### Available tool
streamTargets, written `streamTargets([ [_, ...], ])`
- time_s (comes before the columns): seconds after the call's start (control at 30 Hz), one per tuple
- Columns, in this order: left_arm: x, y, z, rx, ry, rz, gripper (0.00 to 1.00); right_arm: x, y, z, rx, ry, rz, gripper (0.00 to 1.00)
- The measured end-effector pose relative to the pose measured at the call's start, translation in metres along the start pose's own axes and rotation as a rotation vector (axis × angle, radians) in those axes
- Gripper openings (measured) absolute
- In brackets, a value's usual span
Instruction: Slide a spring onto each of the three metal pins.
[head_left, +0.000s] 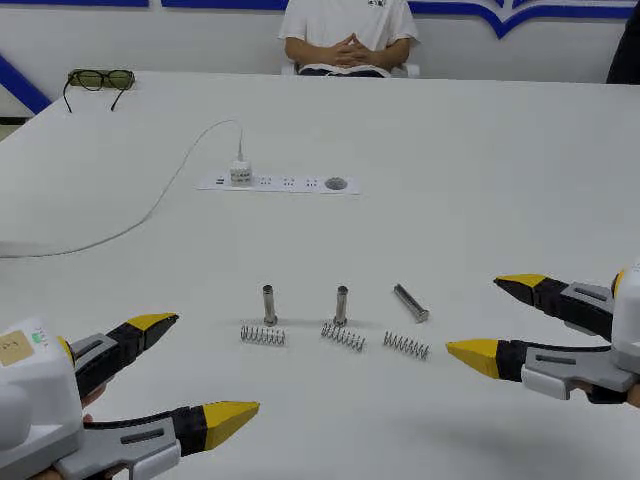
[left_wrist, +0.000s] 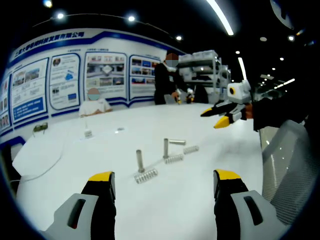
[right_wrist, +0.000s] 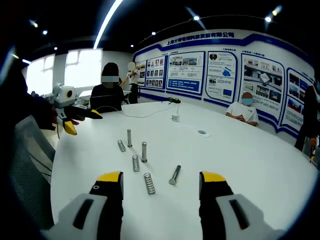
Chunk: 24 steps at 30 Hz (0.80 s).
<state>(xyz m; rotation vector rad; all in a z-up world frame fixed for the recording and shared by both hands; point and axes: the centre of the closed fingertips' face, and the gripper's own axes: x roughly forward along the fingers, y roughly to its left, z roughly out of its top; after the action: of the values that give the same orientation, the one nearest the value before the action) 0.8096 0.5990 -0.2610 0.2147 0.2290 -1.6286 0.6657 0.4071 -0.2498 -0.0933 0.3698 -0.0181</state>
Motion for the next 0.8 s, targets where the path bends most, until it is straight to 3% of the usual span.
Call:
streamTargets([
  [0.33,-0.001,-0.002,0.001,-0.002,0.000,0.001,0.81,0.019,-0.012,0.009,0.000,0.053,-0.026,0.49],
  [0.63,-0.001,-0.004,-0.001,-0.002,0.007,0.002,0.80,0.049,-0.026,0.006,-0.008,0.136,-0.063,0.38],
  [0.8,-0.001,-0.004,-0.001,-0.002,0.010,0.003,0.79,0.064,-0.034,-0.003,0.013,0.192,-0.080,0.32],
])
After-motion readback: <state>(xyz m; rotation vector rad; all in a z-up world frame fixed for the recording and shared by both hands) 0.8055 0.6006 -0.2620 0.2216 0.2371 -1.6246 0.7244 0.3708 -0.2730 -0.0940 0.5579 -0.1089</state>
